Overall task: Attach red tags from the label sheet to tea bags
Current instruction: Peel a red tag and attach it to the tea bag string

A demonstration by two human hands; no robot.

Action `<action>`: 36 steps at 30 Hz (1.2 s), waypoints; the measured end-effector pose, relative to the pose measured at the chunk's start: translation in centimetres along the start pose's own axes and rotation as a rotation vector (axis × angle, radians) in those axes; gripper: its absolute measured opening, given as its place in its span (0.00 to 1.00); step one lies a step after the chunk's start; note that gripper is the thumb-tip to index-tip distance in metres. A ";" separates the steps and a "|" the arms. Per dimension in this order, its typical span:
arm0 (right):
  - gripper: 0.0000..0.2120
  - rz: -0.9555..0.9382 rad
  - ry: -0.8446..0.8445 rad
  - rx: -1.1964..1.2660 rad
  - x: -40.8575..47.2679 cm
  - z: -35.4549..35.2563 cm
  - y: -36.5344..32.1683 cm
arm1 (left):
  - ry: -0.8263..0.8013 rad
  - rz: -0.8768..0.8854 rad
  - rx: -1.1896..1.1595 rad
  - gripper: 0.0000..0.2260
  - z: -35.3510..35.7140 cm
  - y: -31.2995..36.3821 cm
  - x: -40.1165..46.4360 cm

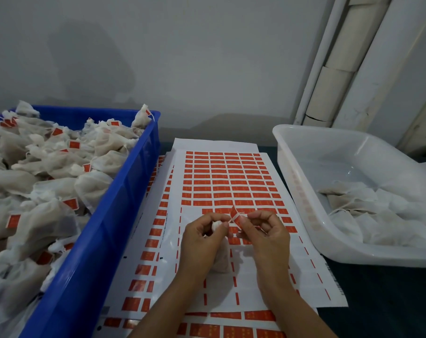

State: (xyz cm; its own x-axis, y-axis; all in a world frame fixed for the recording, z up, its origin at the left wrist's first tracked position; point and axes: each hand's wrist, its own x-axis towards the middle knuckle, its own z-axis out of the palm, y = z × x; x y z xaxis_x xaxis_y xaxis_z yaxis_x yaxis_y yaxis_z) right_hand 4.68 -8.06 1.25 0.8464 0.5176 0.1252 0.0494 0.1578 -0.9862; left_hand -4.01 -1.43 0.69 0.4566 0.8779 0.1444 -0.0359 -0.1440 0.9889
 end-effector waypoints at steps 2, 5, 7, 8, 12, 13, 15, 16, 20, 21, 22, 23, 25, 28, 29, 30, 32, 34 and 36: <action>0.07 0.001 0.002 -0.006 0.0 0.1 -0.1 | -0.001 0.020 0.026 0.06 0.0 -0.1 0.0; 0.06 -0.004 -0.004 -0.008 0.1 0.1 -0.1 | 0.002 0.055 0.066 0.03 0.1 -0.1 -0.1; 0.05 -0.009 -0.014 -0.016 0.1 0.0 0.0 | 0.012 0.078 0.090 0.07 0.1 -0.2 -0.2; 0.05 -0.013 -0.018 -0.019 0.0 0.0 0.0 | 0.021 0.084 0.102 0.08 0.1 -0.2 -0.1; 0.04 -0.038 -0.038 -0.008 -0.1 0.1 -0.1 | 0.057 0.092 0.127 0.07 0.1 -0.4 0.0; 0.03 -0.045 -0.041 -0.005 -0.1 0.0 -0.1 | 0.062 0.091 0.131 0.06 0.1 -0.4 0.0; 0.03 -0.068 -0.036 -0.034 -0.1 0.0 -0.1 | 0.064 0.083 0.124 0.05 0.0 -0.4 0.0; 0.04 -0.082 -0.035 -0.063 -0.1 0.1 -0.1 | 0.058 0.079 0.111 0.05 0.0 -0.3 0.1; 0.04 -0.124 -0.050 -0.201 -0.4 0.3 0.1 | 0.046 0.069 0.070 0.05 -0.1 -0.2 0.1; 0.05 -0.116 -0.060 -0.205 -0.3 0.3 0.1 | 0.042 0.067 0.062 0.05 -0.2 -0.2 0.2; 0.04 -0.090 -0.076 -0.188 -0.1 0.2 -0.1 | 0.036 0.062 0.052 0.05 -0.2 -0.1 0.2; 0.03 -0.054 -0.099 -0.159 0.0 0.1 -0.3 | 0.029 0.053 0.041 0.05 -0.3 0.0 0.3; 0.03 -0.002 -0.153 -0.115 0.3 0.0 -0.6 | 0.017 0.034 0.018 0.06 -0.3 0.0 0.3; 0.05 0.033 -0.207 -0.105 0.2 0.0 -0.7 | -0.005 0.016 0.004 0.06 -0.3 0.0 0.3; 0.05 0.038 -0.208 -0.114 0.1 -0.1 -0.6 | -0.012 0.013 -0.001 0.06 -0.3 0.0 0.3; 0.05 0.037 -0.204 -0.124 0.1 -0.1 -0.6 | -0.018 0.012 -0.007 0.06 -0.3 0.0 0.3; 0.06 0.025 -0.186 -0.139 0.1 -0.3 -0.7 | -0.026 0.016 -0.010 0.06 -0.3 0.1 0.3; 0.03 0.005 -0.169 -0.147 0.2 -0.3 -0.8 | -0.030 0.024 -0.003 0.05 -0.3 0.1 0.3; 0.03 -0.028 -0.160 -0.148 0.1 -0.3 -0.8 | -0.027 0.039 0.022 0.04 -0.3 0.1 0.2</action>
State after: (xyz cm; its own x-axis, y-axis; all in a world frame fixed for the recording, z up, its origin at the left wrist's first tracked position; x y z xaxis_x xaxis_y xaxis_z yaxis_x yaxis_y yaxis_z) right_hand 4.95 -8.40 2.02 0.7494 0.6434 0.1562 0.1585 0.0547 -0.9858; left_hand -4.21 -1.09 0.81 0.4792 0.8587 0.1816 -0.0349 -0.1881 0.9815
